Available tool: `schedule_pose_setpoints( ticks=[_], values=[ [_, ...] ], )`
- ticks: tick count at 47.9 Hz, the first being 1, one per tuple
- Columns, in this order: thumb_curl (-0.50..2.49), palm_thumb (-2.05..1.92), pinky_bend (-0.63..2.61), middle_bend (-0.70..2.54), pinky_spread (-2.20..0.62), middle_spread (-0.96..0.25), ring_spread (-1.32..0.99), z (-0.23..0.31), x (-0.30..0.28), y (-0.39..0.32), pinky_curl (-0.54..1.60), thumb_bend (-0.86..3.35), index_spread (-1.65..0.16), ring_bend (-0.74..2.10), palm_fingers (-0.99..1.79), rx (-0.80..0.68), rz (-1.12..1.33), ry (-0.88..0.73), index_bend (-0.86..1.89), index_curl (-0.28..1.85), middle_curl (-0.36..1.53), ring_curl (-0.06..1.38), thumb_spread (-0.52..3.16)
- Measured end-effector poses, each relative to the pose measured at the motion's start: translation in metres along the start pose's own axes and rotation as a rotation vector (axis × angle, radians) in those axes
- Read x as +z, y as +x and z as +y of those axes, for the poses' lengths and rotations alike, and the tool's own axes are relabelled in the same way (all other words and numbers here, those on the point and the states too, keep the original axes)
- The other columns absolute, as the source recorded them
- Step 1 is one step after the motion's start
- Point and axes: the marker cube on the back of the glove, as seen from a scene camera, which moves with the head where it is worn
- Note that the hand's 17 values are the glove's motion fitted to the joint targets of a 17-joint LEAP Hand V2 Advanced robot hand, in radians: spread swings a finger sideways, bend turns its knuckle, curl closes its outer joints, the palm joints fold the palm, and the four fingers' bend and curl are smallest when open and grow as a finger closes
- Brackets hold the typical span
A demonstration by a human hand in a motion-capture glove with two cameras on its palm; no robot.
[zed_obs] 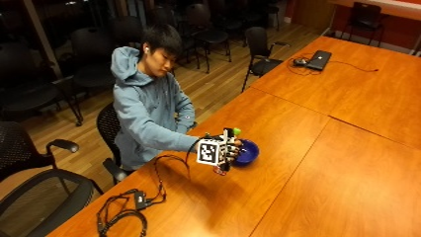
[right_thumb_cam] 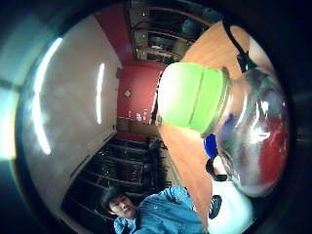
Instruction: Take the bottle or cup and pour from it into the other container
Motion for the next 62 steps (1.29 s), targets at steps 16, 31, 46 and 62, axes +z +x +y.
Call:
schedule_pose_setpoints(
  ticks=[16, 31, 46, 62],
  values=[
    [0.7, 1.06, 0.48, 0.24, -0.22, -0.05, -0.17, -0.005, 0.01, -0.003, 0.4, -0.04, -0.12, 0.46, 1.12, -0.01, -0.064, 0.023, 0.12, 0.33, 0.53, 0.47, 0.24],
    [0.7, 1.06, 0.48, 0.23, -0.22, -0.05, -0.17, -0.003, 0.031, -0.013, 0.4, -0.04, -0.12, 0.46, 1.12, -0.031, 0.126, -0.064, 0.12, 0.33, 0.53, 0.48, 0.24],
    [0.7, 1.06, 0.48, 0.23, -0.21, -0.05, -0.17, -0.01, 0.057, -0.031, 0.4, -0.04, -0.12, 0.46, 1.12, -0.068, 0.475, -0.148, 0.12, 0.33, 0.52, 0.48, 0.24],
    [0.71, 1.06, 0.48, 0.24, -0.22, -0.05, -0.17, -0.039, 0.03, -0.053, 0.4, -0.04, -0.12, 0.46, 1.12, -0.041, 0.803, -0.264, 0.12, 0.33, 0.53, 0.48, 0.24]
  ],
)
